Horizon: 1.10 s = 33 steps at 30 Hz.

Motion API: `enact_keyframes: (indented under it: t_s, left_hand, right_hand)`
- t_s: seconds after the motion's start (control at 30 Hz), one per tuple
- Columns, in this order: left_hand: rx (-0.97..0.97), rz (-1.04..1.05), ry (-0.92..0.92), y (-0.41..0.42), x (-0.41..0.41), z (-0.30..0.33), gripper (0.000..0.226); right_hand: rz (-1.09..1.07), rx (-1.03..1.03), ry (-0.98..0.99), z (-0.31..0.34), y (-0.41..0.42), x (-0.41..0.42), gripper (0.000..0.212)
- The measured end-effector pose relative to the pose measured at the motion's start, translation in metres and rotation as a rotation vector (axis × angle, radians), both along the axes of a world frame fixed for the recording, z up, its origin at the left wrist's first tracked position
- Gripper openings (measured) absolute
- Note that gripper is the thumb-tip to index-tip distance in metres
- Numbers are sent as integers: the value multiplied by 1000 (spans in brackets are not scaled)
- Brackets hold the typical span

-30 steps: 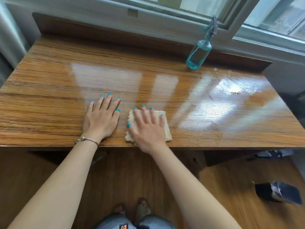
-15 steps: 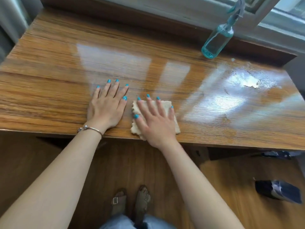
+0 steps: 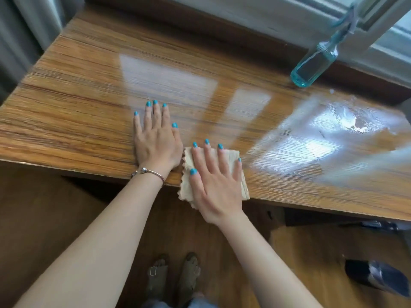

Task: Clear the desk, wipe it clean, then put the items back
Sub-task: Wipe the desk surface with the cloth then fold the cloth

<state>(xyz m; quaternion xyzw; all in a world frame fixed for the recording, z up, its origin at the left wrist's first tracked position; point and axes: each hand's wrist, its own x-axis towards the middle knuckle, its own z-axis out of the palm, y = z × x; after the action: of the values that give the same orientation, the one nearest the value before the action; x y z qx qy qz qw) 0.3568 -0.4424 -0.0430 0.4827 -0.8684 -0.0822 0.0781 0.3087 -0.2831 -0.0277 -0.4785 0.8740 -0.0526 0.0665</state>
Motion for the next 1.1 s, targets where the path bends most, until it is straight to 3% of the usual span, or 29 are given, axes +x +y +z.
enact_keyframes:
  t_s: [0.07, 0.27, 0.47, 0.7, 0.9, 1.1]
  left_hand:
    - [4, -14, 8, 3, -5, 1, 59]
    - [12, -10, -23, -3, -1, 0, 58]
    - [4, -18, -24, 3, -3, -1, 58]
    - [-9, -2, -44, -4, -2, -6, 59]
    - [0, 47, -65, -1, -8, 0, 57]
    - [1, 48, -67, 0, -9, 1, 56]
  right_hand:
    - [35, 27, -2, 1, -6, -14, 53]
    - [-52, 74, -101, 3, -143, -87, 53]
    - [153, 21, 24, 0, -15, -28, 52]
    - [29, 64, -57, 3, -136, -124, 52]
    - [145, -8, -19, -4, -15, -43, 53]
    - [148, -34, -27, -5, -7, -24, 54]
